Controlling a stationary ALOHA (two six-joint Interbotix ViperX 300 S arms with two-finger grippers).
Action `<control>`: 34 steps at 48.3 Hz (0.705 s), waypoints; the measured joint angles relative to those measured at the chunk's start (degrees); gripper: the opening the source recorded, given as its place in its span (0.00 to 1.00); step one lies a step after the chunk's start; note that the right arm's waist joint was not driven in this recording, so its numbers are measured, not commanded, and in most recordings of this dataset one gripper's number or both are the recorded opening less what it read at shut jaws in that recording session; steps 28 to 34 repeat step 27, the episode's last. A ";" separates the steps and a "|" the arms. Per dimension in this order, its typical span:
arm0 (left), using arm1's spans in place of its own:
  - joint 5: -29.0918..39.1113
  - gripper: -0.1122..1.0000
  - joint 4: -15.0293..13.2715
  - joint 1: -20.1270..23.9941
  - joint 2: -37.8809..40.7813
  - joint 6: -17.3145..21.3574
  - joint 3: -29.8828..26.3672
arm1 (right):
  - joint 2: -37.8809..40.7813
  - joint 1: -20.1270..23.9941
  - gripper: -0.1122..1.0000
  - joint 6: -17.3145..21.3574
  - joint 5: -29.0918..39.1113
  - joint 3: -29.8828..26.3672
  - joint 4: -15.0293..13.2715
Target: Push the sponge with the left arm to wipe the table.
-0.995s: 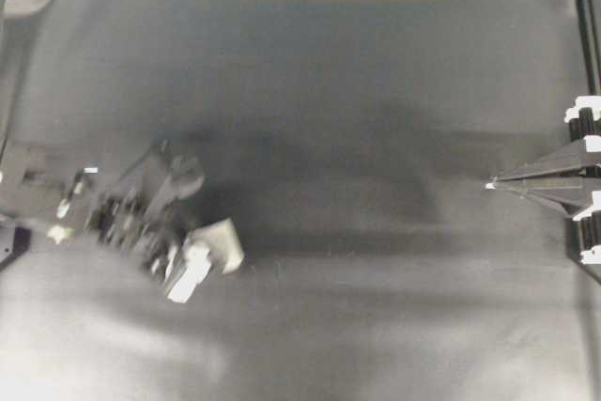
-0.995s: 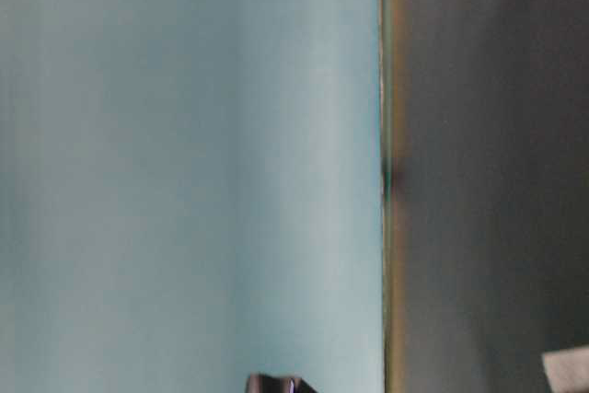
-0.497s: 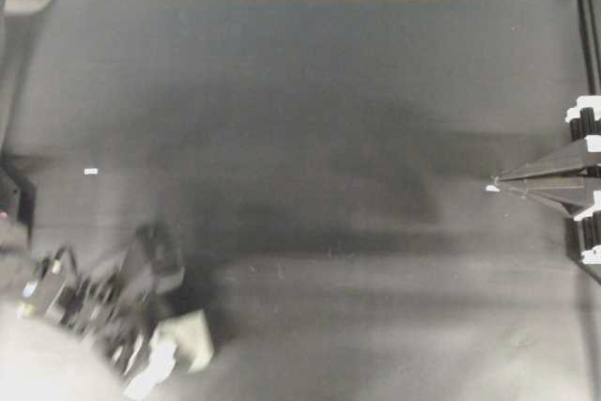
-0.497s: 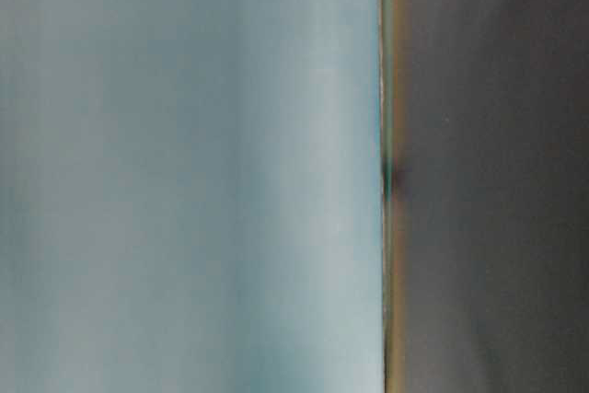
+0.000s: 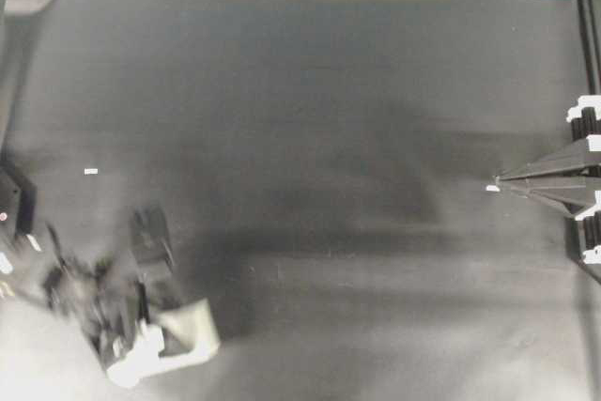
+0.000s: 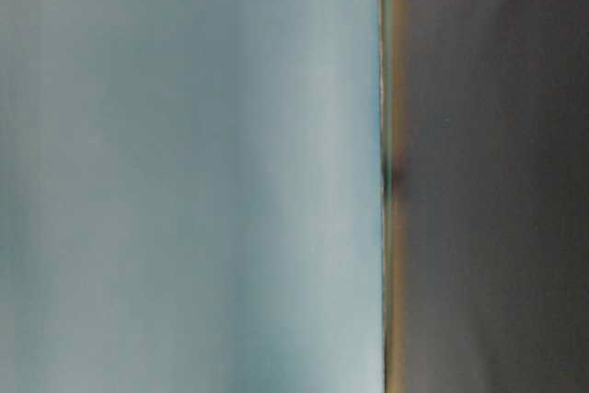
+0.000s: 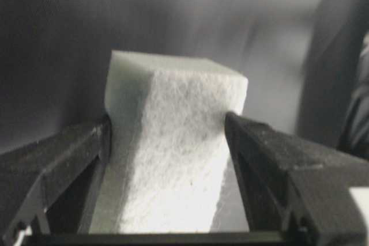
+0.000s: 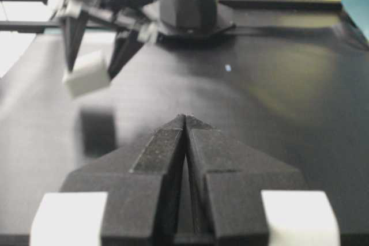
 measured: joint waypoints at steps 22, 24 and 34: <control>2.02 0.89 0.00 -2.37 0.79 -0.53 0.09 | -0.62 0.00 0.09 0.09 0.00 0.79 0.00; 2.02 0.90 0.09 -2.55 1.76 -0.53 -0.35 | -0.62 0.00 0.09 0.09 0.00 0.79 0.00; 2.20 0.90 0.00 -2.37 2.64 -0.44 -0.88 | -0.62 0.00 0.09 0.09 0.00 0.79 0.09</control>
